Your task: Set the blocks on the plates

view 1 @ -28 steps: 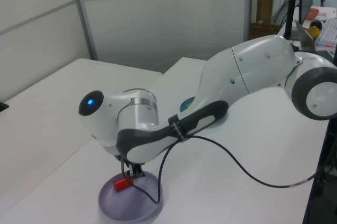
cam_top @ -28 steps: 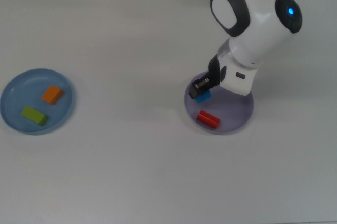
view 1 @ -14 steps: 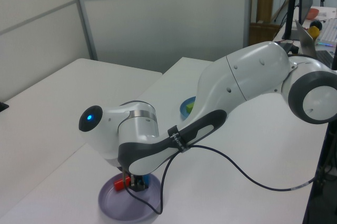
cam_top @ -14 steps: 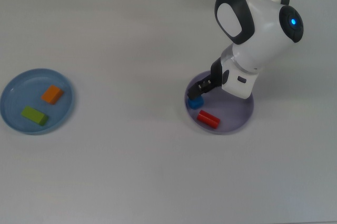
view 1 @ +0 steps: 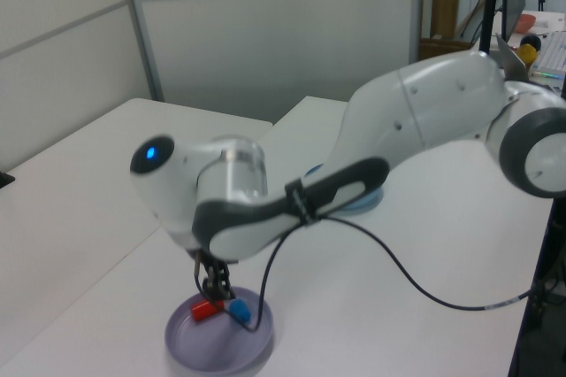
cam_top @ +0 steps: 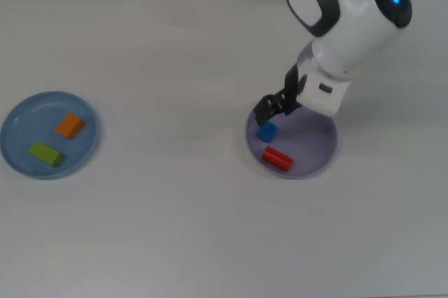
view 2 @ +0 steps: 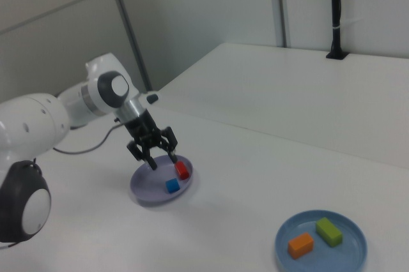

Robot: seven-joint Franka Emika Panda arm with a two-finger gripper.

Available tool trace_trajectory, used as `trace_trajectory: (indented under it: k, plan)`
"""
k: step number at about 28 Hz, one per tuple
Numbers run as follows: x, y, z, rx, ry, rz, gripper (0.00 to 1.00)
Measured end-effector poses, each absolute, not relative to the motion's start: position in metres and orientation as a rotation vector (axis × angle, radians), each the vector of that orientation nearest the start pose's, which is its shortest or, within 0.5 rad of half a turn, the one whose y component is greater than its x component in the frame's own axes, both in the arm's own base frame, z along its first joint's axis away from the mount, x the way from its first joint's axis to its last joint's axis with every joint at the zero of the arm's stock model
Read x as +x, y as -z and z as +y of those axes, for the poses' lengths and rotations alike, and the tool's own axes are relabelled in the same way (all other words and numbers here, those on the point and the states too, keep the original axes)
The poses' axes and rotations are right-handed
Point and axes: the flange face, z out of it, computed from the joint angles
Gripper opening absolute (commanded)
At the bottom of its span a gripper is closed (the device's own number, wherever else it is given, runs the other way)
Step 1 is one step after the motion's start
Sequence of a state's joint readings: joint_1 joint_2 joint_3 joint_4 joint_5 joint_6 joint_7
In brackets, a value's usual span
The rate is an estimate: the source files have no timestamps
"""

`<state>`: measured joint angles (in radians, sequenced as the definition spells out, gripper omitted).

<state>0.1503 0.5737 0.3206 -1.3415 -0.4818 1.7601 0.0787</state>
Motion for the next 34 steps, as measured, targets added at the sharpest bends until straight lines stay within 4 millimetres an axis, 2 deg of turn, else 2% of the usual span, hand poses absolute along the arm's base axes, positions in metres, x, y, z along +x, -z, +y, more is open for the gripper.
trace_trajectory:
  k: [1, 2, 5, 14, 19, 21, 25, 29, 34]
  plan:
    - [0.662, -0.409, 0.236, -3.353, -0.055, -0.793, 0.96]
    - [0.663, -0.418, 0.232, -3.348, -0.039, -0.768, 1.0]
    - [0.664, -0.443, 0.213, -3.342, 0.002, -0.686, 1.0]
    - [0.671, -0.484, 0.153, -3.323, 0.049, -0.429, 1.0]
    - [0.675, -0.505, 0.099, -3.286, 0.067, -0.217, 1.0]
    - [0.674, -0.518, 0.07, -3.273, 0.084, -0.116, 1.0]
    - [0.664, -0.541, 0.033, -3.255, 0.07, 0.009, 1.0]
    - [0.656, -0.552, 0.025, -3.247, 0.045, 0.038, 1.0]
    - [0.653, -0.549, 0.026, -3.243, 0.014, 0.039, 1.0]
